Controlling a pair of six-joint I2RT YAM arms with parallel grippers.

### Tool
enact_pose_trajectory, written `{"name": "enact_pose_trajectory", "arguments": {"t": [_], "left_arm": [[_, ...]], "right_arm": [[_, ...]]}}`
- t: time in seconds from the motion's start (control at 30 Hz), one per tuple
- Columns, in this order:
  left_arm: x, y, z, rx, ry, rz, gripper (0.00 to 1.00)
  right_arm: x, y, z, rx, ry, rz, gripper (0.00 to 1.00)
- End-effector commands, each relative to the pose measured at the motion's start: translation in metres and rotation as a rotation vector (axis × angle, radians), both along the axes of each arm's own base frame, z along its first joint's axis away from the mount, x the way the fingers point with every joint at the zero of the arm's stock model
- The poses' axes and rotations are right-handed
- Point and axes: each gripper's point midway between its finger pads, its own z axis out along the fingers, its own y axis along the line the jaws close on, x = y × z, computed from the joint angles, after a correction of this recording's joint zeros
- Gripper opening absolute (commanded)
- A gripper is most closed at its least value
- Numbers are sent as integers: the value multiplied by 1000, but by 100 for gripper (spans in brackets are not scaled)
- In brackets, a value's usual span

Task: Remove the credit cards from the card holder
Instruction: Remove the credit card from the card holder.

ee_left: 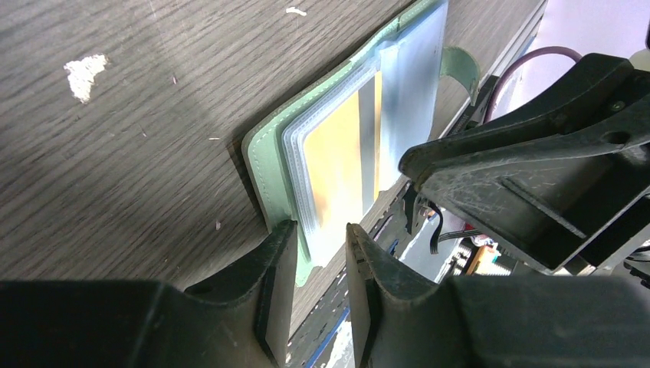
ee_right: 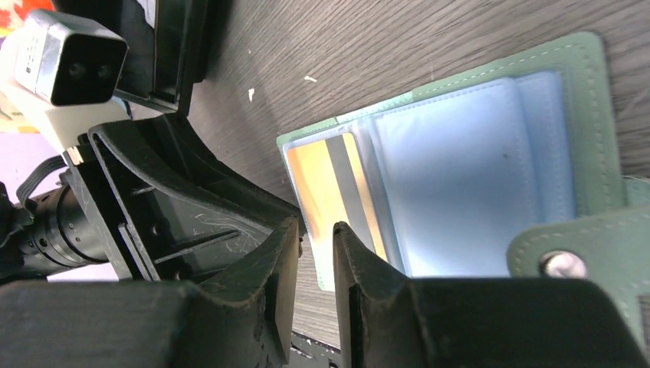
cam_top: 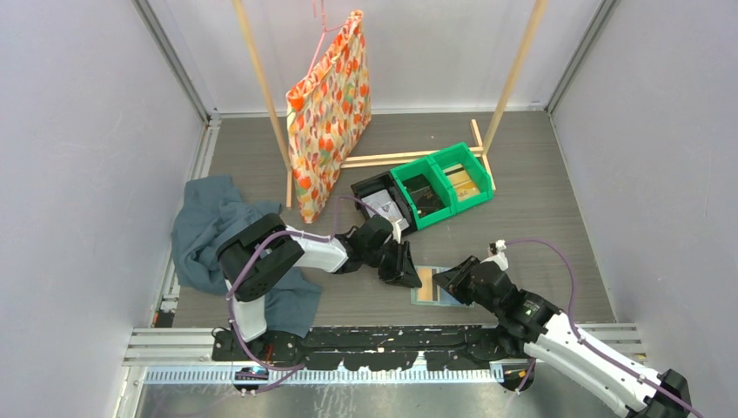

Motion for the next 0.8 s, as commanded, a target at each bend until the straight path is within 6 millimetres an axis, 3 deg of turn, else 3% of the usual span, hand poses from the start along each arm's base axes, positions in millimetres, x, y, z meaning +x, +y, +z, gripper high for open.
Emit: {"name": "enact_pose_trajectory", "arguments": {"t": [0.0, 0.13, 0.5, 0.63, 0.77], "left_arm": [[4, -4, 3, 0, -27, 2, 31], [4, -3, 7, -1, -36, 7, 31], [5, -1, 4, 21, -36, 6, 31], [4, -1, 4, 25, -32, 1, 30], [4, 1, 3, 37, -36, 0, 27]], "right_arm": [[-18, -38, -36, -165, 107, -70, 29], [-19, -46, -43, -181, 131, -116, 29], [-19, -41, -57, -264, 187, -70, 29], [-14, -45, -41, -296, 169, -90, 29], [-10, -64, -24, -328, 128, -165, 30]]}}
